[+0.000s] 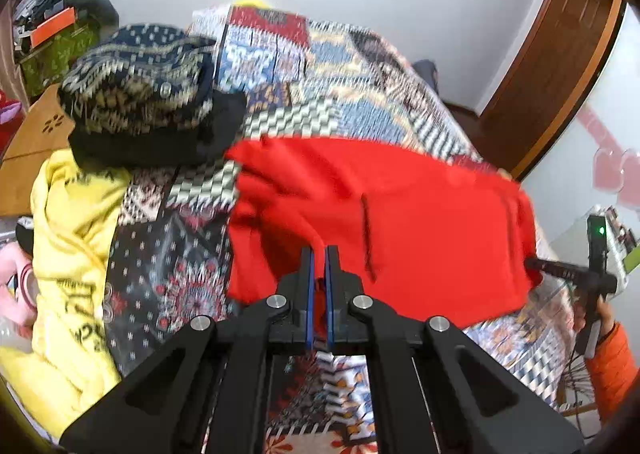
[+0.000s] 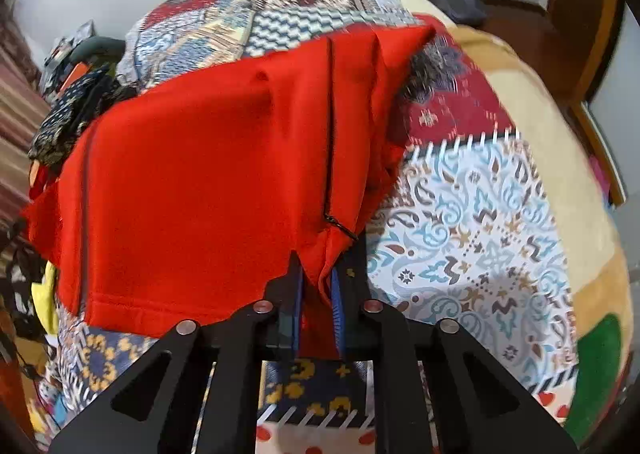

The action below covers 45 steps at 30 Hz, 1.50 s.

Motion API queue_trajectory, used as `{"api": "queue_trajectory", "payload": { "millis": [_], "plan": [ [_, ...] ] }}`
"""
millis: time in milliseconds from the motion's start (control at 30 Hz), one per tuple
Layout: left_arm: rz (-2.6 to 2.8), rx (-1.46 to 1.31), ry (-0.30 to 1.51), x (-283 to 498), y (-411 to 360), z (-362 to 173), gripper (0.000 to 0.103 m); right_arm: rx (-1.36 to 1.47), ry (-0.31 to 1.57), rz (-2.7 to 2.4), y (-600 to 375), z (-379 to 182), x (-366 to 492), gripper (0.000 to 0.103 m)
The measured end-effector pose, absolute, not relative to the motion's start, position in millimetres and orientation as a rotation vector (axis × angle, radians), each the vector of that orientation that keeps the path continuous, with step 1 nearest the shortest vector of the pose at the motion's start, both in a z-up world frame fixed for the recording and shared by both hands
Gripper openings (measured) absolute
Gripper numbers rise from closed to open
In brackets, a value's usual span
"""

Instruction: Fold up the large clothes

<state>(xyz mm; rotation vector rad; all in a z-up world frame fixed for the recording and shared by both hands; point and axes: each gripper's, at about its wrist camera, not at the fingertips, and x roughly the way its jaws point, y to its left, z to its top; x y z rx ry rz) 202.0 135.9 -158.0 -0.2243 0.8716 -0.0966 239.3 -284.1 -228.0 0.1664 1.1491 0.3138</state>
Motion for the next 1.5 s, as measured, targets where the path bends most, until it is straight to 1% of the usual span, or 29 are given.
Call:
{"api": "queue_trajectory", "payload": {
  "millis": [267, 433, 567, 667, 733, 800, 833, 867, 900, 967, 1000, 1067, 1233, 1300, 1400, 1500],
  "plan": [
    [-0.104, -0.271, 0.788, 235.5, 152.3, -121.5, 0.002, 0.185, 0.977, 0.389, -285.9, -150.0, 251.8, 0.009],
    [-0.050, -0.310, 0.739, 276.8, 173.7, -106.3, 0.002, 0.160, 0.894, 0.367, -284.8, -123.0, 285.8, 0.009],
    [0.006, -0.334, 0.746, 313.9, 189.7, -110.7, 0.002, 0.145, 0.881, 0.325, -276.3, -123.5, 326.1, 0.008],
    [0.061, -0.297, 0.779, 343.9, 193.6, -128.2, 0.002, 0.137, 0.906, 0.298, -269.1, -134.9, 354.3, 0.009],
    [0.107, -0.245, 0.835, 363.9, 191.3, -149.1, 0.002, 0.152, 0.951, 0.282, -267.3, -149.8, 373.8, 0.010],
    [0.123, -0.220, 0.888, 375.4, 188.0, -167.7, 0.003, 0.164, 0.994, 0.254, -266.8, -161.4, 387.4, 0.017],
    [0.119, -0.216, 0.902, 377.7, 187.1, -173.0, 0.004, 0.178, 1.014, 0.223, -266.1, -169.6, 394.4, 0.018],
    [0.109, -0.210, 0.921, 380.7, 185.0, -178.5, 0.005, 0.194, 1.021, 0.209, -266.6, -172.3, 397.9, 0.024],
    [0.100, -0.199, 0.935, 382.6, 181.7, -182.5, 0.006, 0.209, 1.021, 0.195, -268.3, -172.6, 399.9, 0.026],
    [0.093, -0.180, 0.929, 381.7, 177.0, -182.4, 0.008, 0.226, 1.008, 0.172, -270.5, -169.7, 399.9, 0.026],
    [0.090, -0.166, 0.924, 380.7, 173.4, -180.6, 0.010, 0.228, 1.001, 0.167, -271.5, -167.1, 399.5, 0.028],
    [0.076, -0.137, 0.911, 376.9, 166.0, -175.0, 0.013, 0.225, 0.981, 0.181, -270.9, -159.3, 396.4, 0.031],
    [0.012, -0.114, 0.907, 368.5, 146.0, -164.6, 0.017, 0.155, 0.966, 0.255, -245.6, -147.6, 386.0, 0.032],
    [-0.016, -0.096, 0.905, 362.0, 132.4, -161.6, 0.024, 0.124, 0.967, 0.295, -231.0, -147.0, 380.4, 0.035],
    [-0.051, -0.077, 0.898, 355.1, 114.1, -160.5, 0.031, 0.069, 0.967, 0.369, -200.8, -146.9, 364.6, 0.041],
    [-0.092, -0.046, 0.906, 346.9, 92.5, -162.6, 0.035, 0.017, 0.971, 0.436, -171.5, -150.9, 350.3, 0.042]
  ]
}}
